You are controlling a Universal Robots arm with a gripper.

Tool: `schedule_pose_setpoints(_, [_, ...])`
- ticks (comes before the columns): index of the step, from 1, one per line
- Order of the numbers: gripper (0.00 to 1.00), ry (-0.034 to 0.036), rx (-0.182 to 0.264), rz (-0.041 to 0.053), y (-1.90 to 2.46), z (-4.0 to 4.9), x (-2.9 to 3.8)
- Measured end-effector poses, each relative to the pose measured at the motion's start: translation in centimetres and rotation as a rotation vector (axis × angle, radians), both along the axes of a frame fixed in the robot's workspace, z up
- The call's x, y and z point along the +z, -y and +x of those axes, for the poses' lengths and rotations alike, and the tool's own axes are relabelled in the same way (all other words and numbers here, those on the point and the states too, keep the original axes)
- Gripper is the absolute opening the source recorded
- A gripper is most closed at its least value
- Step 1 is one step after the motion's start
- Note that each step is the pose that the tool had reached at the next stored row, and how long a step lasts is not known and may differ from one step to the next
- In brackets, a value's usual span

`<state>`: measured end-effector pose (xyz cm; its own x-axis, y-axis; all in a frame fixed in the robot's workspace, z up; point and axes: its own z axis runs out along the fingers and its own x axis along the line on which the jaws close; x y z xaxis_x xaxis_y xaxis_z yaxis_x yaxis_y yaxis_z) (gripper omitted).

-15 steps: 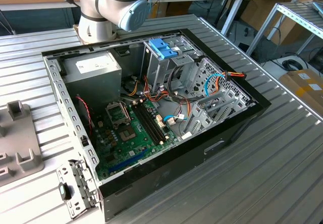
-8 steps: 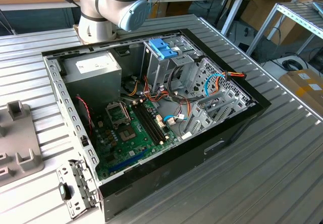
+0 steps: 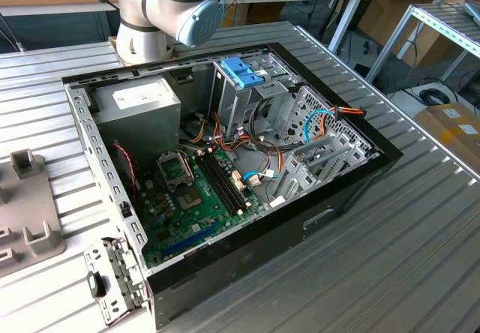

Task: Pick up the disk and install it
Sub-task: 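Pick up the disk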

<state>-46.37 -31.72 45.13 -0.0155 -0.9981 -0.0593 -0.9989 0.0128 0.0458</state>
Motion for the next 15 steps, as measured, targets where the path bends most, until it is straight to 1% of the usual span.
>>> schedule_pose_setpoints(4, [0.37, 0.0, 0.0, 0.0007, 0.0, 0.0, 0.62])
schedule_pose_setpoints(5, [0.37, 0.0, 0.0, 0.0011, 0.0, 0.0, 1.05])
schedule_pose_setpoints(6, [0.37, 0.0, 0.0, 0.0016, 0.0, 0.0, 1.86])
schedule_pose_setpoints(7, [0.37, -0.0001, 0.0, 0.0019, 0.0, 0.0, 2.4])
schedule_pose_setpoints(8, [0.37, -0.0001, 0.0, 0.002, 0.0, 0.0, 2.7])
schedule_pose_setpoints(15, [0.37, -0.0001, 0.0, 0.0025, 0.0, 0.0, 3.29])
